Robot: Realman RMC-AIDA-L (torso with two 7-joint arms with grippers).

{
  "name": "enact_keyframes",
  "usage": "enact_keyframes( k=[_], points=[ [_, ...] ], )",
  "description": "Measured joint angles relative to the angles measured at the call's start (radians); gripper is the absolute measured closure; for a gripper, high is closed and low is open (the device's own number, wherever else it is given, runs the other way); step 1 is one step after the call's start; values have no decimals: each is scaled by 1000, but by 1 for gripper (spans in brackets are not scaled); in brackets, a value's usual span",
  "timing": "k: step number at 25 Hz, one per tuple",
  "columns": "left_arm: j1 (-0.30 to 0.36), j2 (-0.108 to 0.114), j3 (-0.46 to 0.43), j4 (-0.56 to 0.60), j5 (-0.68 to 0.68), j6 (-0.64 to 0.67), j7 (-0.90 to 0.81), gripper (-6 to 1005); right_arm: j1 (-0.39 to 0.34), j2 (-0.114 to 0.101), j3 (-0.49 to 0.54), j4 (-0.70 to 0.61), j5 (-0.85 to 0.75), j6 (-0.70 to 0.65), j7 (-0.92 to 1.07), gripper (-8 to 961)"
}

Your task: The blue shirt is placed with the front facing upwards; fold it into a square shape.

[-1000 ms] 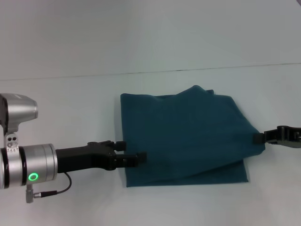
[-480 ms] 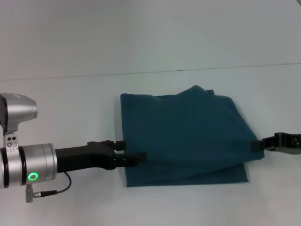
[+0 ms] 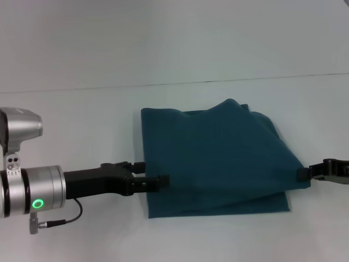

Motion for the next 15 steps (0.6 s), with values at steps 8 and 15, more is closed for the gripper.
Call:
enact_keyframes(
  k=[8, 15],
  points=[
    [0, 0, 0, 0, 0, -1, 0, 35, 7, 3, -3, -5, -5, 9, -1, 942],
    [-3, 3, 0, 0, -1, -3, 0, 35, -9, -10, 86, -40, 2, 13, -9, 774]
  ],
)
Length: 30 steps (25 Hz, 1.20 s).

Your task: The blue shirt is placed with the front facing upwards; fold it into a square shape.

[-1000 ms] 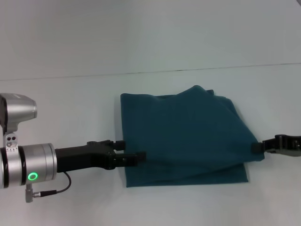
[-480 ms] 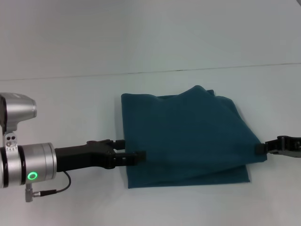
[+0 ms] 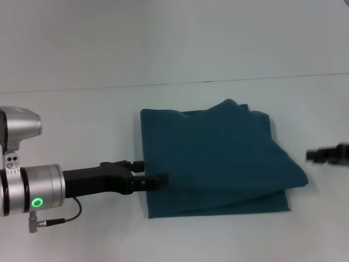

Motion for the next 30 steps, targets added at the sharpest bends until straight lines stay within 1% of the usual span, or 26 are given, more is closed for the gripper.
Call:
enact_keyframes(
  k=[1, 5, 8, 10, 13, 17, 21, 24, 26, 28, 30],
  points=[
    [-1, 1, -1, 0, 0, 0, 0, 35, -1, 0, 21, -16, 2, 1, -2, 701],
    [-7, 2, -2, 3, -3, 0, 0, 35, 19, -2, 76, -92, 11, 8, 5, 603],
    [-16, 3, -3, 7, -6, 3, -1, 35, 50, -8, 91, -114, 19, 11, 10, 529],
    [-21, 1, -3, 7, -6, 4, -2, 35, 70, -8, 92, -114, 23, 16, 9, 480],
    [-24, 0, -3, 8, -7, 1, -2, 35, 93, 10, 85, -101, 23, 32, -10, 392],
    [-24, 1, -7, 9, -17, -1, -2, 35, 111, 53, 76, -81, 23, 59, -82, 265],
    [-25, 1, -7, 9, -21, -5, -3, 35, 140, 104, 70, -41, 24, 129, -171, 392],
    [-26, -1, -7, 7, -22, -8, -3, 35, 160, 134, 56, -3, 25, 221, -224, 503],
    [-26, -1, -7, 5, -22, -10, -3, 35, 173, 148, 30, 28, 24, 293, -259, 581],
    [-25, -1, -7, 3, -22, -16, -3, 35, 185, 158, -3, 60, 24, 364, -280, 660],
    [-23, -1, -7, 2, -22, -21, -4, 35, 196, 165, -30, 86, 24, 418, -295, 891]
  ],
)
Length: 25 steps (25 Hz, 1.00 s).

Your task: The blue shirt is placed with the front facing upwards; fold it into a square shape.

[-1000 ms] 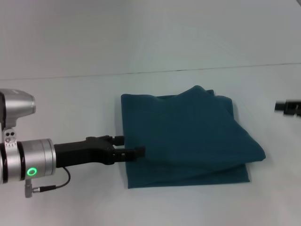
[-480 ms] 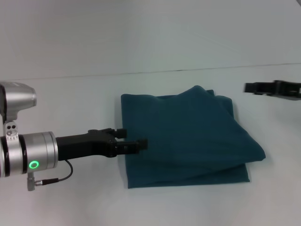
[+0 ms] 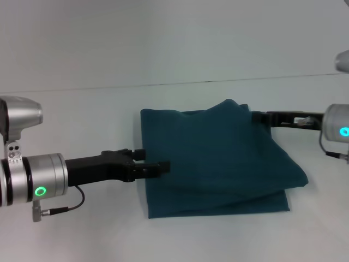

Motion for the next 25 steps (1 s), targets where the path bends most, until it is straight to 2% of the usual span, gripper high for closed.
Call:
enact_keyframes(
  k=[7, 14, 25],
  points=[
    [4, 1, 0, -2, 2, -11, -2, 35, 33, 15, -69, 63, 0, 122, -23, 931],
    [6, 2, 0, -6, 3, -15, -2, 35, 50, 17, -133, 113, 0, 215, -29, 954],
    [5, 4, 0, -11, 2, -15, -1, 35, 59, 19, -156, 103, 38, 214, -67, 953]
  ],
)
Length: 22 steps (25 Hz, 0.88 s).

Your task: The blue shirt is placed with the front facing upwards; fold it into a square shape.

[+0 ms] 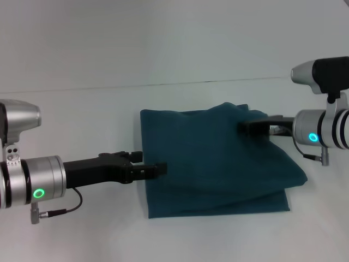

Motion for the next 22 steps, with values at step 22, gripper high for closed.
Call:
enact_keyframes(
  k=[22],
  points=[
    [0, -2, 0, 0, -2, 0, -21, 35, 89, 6, -162, 86, 47, 189, -24, 954]
  ],
)
